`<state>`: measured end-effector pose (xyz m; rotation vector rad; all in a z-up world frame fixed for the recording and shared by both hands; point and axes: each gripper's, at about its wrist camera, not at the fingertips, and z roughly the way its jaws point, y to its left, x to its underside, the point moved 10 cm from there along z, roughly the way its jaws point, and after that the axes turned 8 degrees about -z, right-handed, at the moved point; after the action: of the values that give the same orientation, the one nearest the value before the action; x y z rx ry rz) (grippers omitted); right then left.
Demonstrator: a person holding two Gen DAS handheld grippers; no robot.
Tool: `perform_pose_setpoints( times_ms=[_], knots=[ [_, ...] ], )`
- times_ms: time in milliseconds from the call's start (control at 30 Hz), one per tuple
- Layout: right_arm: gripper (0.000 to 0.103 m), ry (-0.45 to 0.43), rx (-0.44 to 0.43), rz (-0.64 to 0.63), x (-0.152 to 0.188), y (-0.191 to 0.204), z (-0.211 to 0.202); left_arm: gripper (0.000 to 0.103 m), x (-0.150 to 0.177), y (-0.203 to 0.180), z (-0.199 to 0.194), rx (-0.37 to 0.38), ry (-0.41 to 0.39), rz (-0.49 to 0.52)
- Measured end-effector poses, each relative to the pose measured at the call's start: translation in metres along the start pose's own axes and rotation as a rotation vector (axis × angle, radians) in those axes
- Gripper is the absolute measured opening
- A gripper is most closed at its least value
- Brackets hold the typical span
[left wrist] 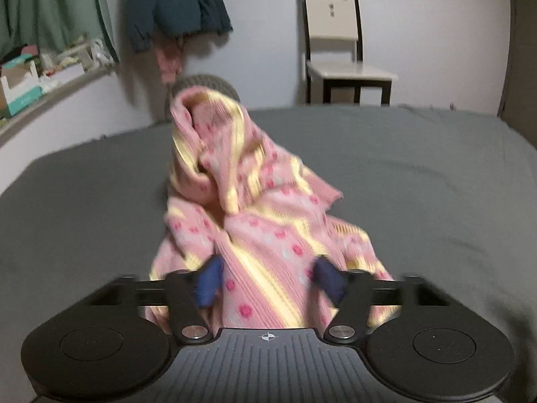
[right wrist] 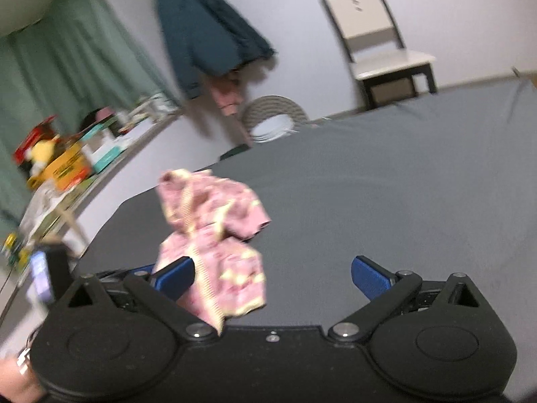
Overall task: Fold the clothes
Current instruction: 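Lower the pink garment onto the bed and open the left gripper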
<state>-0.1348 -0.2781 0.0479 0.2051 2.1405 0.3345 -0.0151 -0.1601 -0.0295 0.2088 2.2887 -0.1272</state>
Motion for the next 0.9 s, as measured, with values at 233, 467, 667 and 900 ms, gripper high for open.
perform_pose_setpoints(
  times_ms=[233,467,667,900],
  knots=[
    [0.101,-0.014,-0.023,0.029,0.007,0.033,-0.039,0.016,-0.001,0.008,0.002,0.037,0.038,-0.086],
    [0.103,-0.062,-0.059,-0.008,-0.005,0.057,-0.061,0.014,-0.02,0.06,-0.012,0.012,-0.014,-0.163],
    [0.103,-0.078,-0.061,-0.03,-0.011,0.061,-0.074,0.013,-0.048,0.148,-0.036,-0.131,-0.099,-0.314],
    [0.103,-0.014,-0.071,0.001,0.002,0.062,-0.066,0.013,-0.046,0.201,-0.064,-0.252,-0.084,-0.286]
  ],
)
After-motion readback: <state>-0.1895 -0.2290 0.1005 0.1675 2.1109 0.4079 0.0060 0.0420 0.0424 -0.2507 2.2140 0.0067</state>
